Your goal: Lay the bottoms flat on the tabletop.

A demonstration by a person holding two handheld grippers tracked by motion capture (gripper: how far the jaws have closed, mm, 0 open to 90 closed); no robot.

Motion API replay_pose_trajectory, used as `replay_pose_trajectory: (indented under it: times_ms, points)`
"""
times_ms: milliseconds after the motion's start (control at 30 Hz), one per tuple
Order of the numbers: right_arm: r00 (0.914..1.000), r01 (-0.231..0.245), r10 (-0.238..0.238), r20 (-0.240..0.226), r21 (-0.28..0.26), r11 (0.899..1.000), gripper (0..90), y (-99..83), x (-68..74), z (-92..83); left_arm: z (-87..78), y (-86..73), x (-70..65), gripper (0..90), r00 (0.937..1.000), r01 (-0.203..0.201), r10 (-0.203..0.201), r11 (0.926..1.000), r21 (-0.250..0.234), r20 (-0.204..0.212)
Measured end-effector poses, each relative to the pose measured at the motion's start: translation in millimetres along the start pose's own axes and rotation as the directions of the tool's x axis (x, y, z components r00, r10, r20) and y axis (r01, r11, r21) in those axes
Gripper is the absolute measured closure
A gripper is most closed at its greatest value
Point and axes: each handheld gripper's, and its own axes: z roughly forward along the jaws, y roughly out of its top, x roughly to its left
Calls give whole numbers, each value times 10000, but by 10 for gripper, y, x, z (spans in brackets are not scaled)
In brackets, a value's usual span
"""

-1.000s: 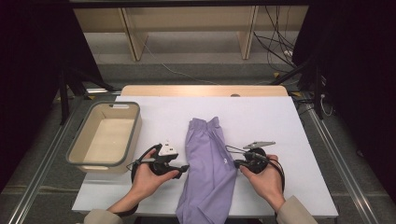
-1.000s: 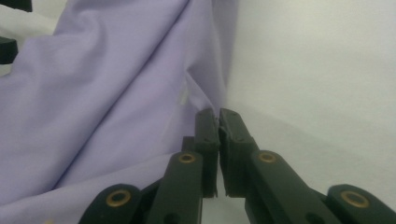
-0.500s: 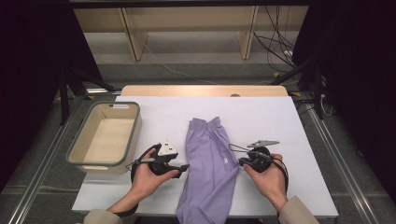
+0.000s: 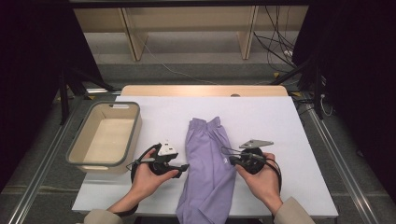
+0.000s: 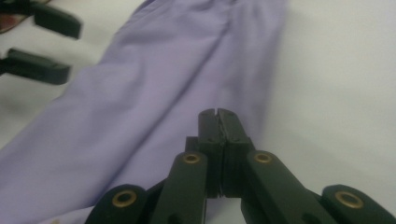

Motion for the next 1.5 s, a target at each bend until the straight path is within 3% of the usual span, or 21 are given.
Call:
replay_pose_trajectory:
  times_ms: [133,300,600,1033,1367,1500]
  points:
    - [9987,264,-239,-441,579,9980,895,-13,118,146,0,-2,3,352,10000,-5,5,10000,13,1]
    - [9943,620,-480,-953,1489,9869,896,-62,240,274,-2,-6,5,352,10000,-5,5,10000,21,13]
    - [9875,929,-545,-1477,2676,9591,900,-187,239,215,5,-10,-2,351,10000,54,-54,10000,-5,22]
    - [9913,895,-505,-1218,3402,9361,900,-330,81,-33,8,-7,0,352,10000,40,-40,10000,43,28]
    - [9981,443,-266,-557,3479,9365,900,-414,-138,-179,9,0,0,352,10000,72,-72,10000,-8,11]
    - [9995,206,-119,-296,3133,9494,851,-405,-187,-218,13,15,11,352,9999,125,-124,9999,-41,16]
